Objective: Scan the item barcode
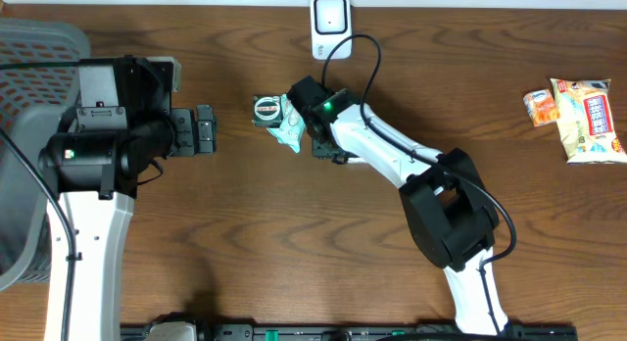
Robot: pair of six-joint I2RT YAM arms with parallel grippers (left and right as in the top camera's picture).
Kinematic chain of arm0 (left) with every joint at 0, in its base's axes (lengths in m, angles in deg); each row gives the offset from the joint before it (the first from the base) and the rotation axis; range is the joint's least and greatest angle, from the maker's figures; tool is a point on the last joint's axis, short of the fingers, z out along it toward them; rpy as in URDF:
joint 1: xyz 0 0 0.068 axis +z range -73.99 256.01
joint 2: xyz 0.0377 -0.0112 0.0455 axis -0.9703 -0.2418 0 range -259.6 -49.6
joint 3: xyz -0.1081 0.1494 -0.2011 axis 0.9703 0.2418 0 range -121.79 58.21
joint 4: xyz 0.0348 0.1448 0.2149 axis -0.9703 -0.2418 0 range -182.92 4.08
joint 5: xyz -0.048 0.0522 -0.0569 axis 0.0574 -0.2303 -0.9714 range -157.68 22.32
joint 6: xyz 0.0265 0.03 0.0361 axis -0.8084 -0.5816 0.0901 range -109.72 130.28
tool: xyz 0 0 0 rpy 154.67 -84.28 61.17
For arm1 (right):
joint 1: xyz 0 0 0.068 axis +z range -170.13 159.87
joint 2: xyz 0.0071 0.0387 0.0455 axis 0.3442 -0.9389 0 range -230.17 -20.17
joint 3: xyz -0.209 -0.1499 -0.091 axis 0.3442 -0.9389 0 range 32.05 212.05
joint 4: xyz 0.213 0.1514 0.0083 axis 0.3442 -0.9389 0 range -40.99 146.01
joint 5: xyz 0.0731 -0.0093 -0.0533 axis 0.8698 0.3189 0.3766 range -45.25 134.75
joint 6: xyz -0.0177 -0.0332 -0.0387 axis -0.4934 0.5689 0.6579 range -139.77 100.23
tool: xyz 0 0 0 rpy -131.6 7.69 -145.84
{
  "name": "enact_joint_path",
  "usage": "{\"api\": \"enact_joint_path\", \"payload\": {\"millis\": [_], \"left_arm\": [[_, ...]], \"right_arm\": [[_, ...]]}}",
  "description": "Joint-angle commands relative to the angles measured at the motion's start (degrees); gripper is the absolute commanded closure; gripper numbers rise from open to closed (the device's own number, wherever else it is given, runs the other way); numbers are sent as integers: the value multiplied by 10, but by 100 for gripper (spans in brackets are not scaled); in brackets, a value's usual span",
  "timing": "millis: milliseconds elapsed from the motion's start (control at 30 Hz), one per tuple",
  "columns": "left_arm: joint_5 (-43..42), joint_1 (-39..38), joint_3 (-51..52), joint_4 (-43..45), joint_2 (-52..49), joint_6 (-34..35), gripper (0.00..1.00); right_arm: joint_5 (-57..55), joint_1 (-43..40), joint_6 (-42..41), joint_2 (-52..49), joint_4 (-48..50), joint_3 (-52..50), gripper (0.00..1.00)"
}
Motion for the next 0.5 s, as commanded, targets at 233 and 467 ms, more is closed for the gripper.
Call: {"api": "enact_joint_path", "payload": {"millis": [233, 467], "left_arm": [[3, 3, -4, -1, -2, -6, 2], [3, 3, -4, -1, -2, -6, 2]], "right_arm": [[-30, -6, 8, 18, -34, 30, 44], [-37, -6, 7, 14, -18, 8, 47]]}}
